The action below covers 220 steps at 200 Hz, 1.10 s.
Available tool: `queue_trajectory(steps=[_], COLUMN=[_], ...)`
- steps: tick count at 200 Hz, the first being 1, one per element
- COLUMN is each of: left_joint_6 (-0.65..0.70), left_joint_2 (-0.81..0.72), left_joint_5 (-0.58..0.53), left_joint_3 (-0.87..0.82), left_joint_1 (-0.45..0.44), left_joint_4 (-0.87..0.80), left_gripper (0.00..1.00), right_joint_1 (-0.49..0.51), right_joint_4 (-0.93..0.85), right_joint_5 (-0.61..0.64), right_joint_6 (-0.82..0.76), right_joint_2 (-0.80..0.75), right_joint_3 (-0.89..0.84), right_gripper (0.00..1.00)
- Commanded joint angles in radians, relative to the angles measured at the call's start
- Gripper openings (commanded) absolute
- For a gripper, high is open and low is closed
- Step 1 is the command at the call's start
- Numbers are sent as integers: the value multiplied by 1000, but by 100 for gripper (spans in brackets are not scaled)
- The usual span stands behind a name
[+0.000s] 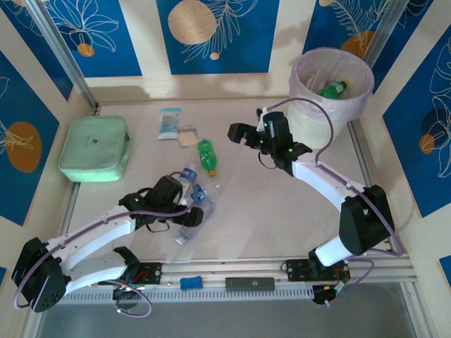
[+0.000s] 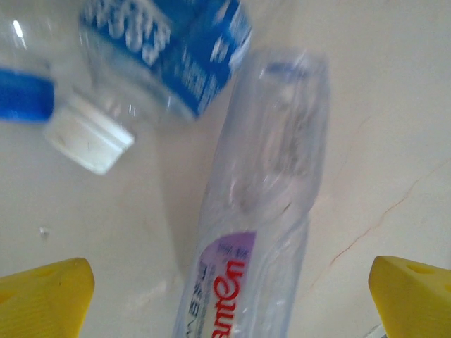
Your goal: Put the plastic bottles in the bin
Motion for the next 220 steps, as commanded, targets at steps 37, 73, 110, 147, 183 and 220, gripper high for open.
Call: queue_trajectory(steps=[37, 73, 110, 147, 183, 220], left_joint_6=[-4, 2, 22, 40, 54, 43], left_joint_2=[113, 179, 231, 253, 230, 190], left_joint_5=[-42, -72, -79, -48, -39, -58], left_joint_3=[-42, -47, -29, -13, 21, 87], left_joint_1=[-134, -169, -184, -207, -230, -229], left_joint_4=[16, 45, 72, 88, 91, 127], left_gripper=[100, 89, 69, 46, 37, 35], right_joint_1=[-21, -40, -46, -56, -81, -133], right_joint_4=[2, 4, 2, -16, -14, 13], right_joint_5=[13, 5, -8, 0, -3, -79], right_joint_6=[36, 59, 67, 70, 86, 118], right_joint_2=[-4, -8, -4, -15, -43, -74], right_joint_3=[2, -12, -8, -12, -34, -53], right_gripper=[99, 99, 99, 99, 99, 99])
